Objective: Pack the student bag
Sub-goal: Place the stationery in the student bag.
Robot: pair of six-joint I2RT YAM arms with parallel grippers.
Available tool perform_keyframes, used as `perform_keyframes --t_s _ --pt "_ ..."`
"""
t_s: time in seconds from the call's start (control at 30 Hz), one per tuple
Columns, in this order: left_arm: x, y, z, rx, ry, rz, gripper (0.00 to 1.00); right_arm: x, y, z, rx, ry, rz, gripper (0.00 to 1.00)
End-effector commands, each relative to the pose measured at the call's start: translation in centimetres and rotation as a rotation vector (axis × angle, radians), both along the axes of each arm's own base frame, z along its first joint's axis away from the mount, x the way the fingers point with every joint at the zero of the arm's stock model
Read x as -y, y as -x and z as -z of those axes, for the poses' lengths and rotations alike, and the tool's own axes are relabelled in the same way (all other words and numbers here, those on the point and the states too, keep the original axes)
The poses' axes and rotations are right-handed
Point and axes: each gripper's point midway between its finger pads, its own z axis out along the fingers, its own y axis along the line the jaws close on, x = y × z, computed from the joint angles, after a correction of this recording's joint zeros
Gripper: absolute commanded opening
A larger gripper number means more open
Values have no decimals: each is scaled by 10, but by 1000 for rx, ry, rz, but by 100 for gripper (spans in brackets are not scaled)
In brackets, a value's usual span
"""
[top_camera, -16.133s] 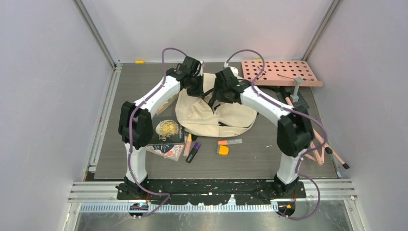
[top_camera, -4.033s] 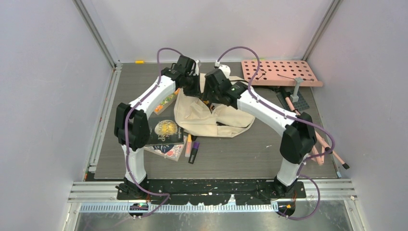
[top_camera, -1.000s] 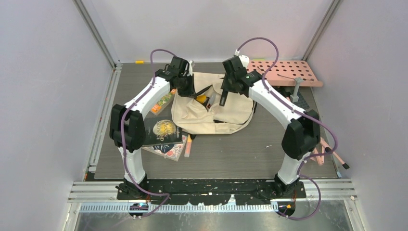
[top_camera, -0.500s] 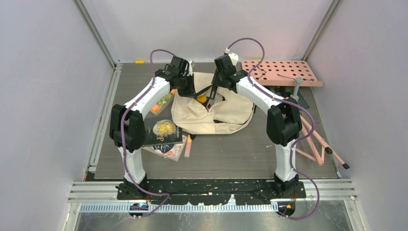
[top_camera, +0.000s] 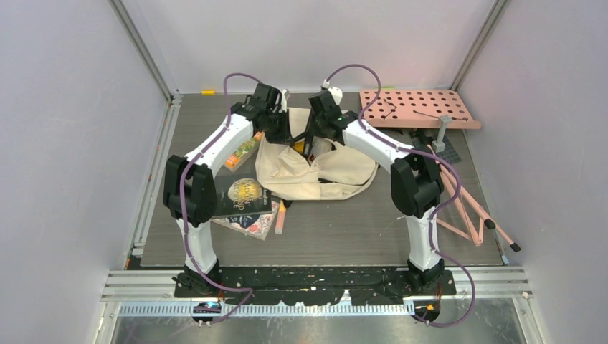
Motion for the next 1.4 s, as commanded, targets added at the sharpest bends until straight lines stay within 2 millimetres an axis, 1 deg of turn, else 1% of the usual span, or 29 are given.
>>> perform_keyframes --t_s 0.0,0.1,0.13,0.27,0.37,0.53,0.77,0.93,0.97,1.1,1.13,1.17,1.2,1.23,1.27,1.3,1.33,1.37 --pt "1 -6 -35 56 46 2 0 -16 11 2 0 0 -23 1" --pt "0 -5 -36 60 43 2 0 -14 19 4 -21 -8 -5 0" --pt "0 -5 -35 59 43 2 0 -13 22 9 -33 -3 -1 0" --pt "1 -7 -37 65 45 3 0 -14 41 18 -77 -1 2 0" --pt "1 -8 -38 67 45 2 0 -9 54 24 -100 16 11 0" --pt "1 -9 -36 63 42 1 0 -4 60 21 -104 10 26 1" --pt "-1 -11 -37 68 36 -2 0 -10 65 24 -136 -13 14 0" --pt "-4 -14 -37 71 32 -10 0 -2 76 22 -145 -5 29 0" --pt "-4 -15 -36 69 31 -12 0 -2 76 19 -140 -11 31 0" --pt "-6 -17 -36 65 34 -17 0 -5 74 23 -143 -16 22 0" --pt "-7 -17 -36 64 36 -18 0 -8 73 21 -140 -22 16 0" --pt "-7 -17 -35 63 35 -19 0 -10 71 25 -144 -18 9 0" --pt "-7 -16 -35 63 35 -17 0 -14 68 20 -133 -27 3 0" --pt "-7 -16 -34 62 35 -17 0 -17 65 23 -134 -27 -9 0" --pt "-7 -16 -34 62 35 -17 0 -20 62 18 -123 -37 -14 0" --pt "-7 -16 -34 60 35 -17 0 -23 60 22 -126 -33 -22 0" --pt "-7 -16 -33 58 34 -17 0 -25 57 18 -117 -38 -25 0" --pt "-7 -16 -32 56 32 -17 0 -26 56 22 -123 -27 -29 0"
